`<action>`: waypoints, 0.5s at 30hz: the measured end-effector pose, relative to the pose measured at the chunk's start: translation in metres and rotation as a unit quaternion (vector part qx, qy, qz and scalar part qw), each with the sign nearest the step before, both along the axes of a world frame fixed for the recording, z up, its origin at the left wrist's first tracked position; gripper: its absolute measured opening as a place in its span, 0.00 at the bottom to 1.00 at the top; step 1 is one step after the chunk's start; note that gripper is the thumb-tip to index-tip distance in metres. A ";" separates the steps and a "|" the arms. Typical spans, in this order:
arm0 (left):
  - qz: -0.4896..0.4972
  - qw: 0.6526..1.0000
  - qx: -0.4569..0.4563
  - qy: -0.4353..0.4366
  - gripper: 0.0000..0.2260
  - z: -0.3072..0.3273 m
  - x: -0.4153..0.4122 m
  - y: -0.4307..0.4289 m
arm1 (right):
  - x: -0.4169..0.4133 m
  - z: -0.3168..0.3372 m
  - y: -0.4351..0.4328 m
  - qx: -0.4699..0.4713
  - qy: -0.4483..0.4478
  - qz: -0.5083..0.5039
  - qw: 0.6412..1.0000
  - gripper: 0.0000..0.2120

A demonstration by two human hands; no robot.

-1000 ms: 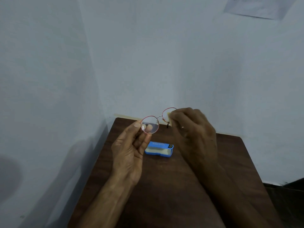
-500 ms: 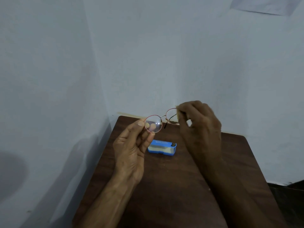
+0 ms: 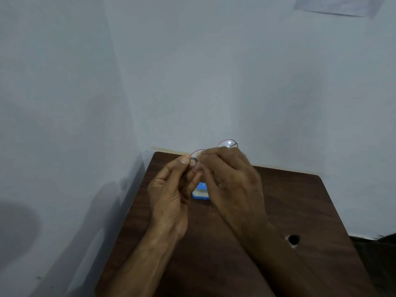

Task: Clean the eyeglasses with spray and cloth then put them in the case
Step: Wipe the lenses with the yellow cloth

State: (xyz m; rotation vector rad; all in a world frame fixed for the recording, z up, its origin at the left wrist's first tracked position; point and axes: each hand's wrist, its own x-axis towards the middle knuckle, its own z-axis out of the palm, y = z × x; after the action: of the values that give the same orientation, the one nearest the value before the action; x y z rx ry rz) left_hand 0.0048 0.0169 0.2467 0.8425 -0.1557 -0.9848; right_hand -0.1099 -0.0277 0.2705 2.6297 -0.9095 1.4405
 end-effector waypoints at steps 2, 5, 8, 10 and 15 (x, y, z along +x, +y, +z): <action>0.006 1.000 -0.002 -0.013 0.09 -0.001 0.000 0.000 | 0.000 -0.001 0.004 0.006 -0.001 0.005 1.000 0.09; 0.001 0.999 -0.018 -0.032 0.10 0.000 -0.004 0.001 | -0.004 0.006 -0.009 0.002 0.015 -0.046 0.999 0.06; 0.007 0.998 -0.014 -0.058 0.08 0.001 -0.009 0.002 | -0.002 0.014 -0.015 0.008 0.011 -0.074 0.997 0.08; 0.012 0.997 -0.007 -0.073 0.07 0.002 -0.010 0.002 | 0.001 0.011 -0.002 0.018 0.007 -0.025 1.000 0.07; 0.016 0.997 -0.020 -0.073 0.07 0.000 -0.011 0.004 | -0.010 0.008 -0.008 0.036 -0.014 -0.051 0.998 0.04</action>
State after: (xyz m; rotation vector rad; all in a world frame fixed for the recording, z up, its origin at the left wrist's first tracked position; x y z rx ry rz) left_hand -0.0061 0.0205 0.2471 0.8782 -0.2856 -0.8880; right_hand -0.1194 -0.0357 0.2781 2.5758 -1.1025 1.4506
